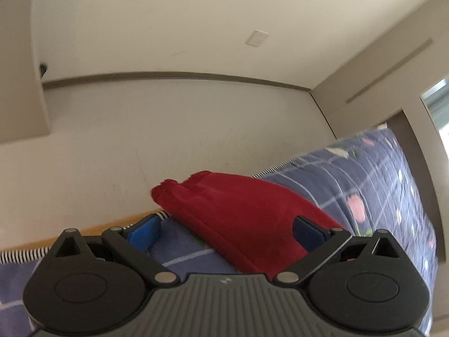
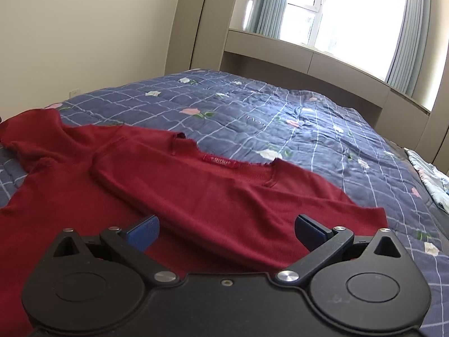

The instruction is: Fold small clothes

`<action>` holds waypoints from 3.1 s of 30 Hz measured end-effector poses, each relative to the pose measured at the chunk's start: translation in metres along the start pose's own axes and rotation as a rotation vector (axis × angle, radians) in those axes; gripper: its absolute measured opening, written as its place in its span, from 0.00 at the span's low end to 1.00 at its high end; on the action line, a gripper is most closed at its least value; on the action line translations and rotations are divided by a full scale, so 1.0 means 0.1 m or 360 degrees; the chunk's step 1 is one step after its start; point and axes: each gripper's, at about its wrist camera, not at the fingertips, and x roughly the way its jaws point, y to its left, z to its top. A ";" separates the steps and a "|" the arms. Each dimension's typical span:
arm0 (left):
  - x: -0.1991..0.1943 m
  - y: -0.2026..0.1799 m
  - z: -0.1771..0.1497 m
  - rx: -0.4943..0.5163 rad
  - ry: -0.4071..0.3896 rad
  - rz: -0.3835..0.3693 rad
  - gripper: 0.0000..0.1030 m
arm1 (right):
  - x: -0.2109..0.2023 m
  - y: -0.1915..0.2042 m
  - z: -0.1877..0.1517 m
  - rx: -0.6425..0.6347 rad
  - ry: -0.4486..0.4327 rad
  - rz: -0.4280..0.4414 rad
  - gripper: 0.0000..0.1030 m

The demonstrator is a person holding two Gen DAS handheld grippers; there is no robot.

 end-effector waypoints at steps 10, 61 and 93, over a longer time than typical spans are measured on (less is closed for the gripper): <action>0.03 0.21 0.02 -0.0206 0.0004 -0.0028 0.70 | -0.06 -0.05 -0.08 0.0062 0.0033 -0.0009 1.00; -0.63 -2.95 -3.91 0.1919 0.0104 -0.1061 0.06 | -0.64 -1.65 -0.76 0.0449 0.0016 -0.0281 1.00; -0.30 -1.91 -1.48 0.1298 0.0103 -0.0450 0.96 | 0.50 -1.28 0.04 0.0613 0.0114 0.0354 0.78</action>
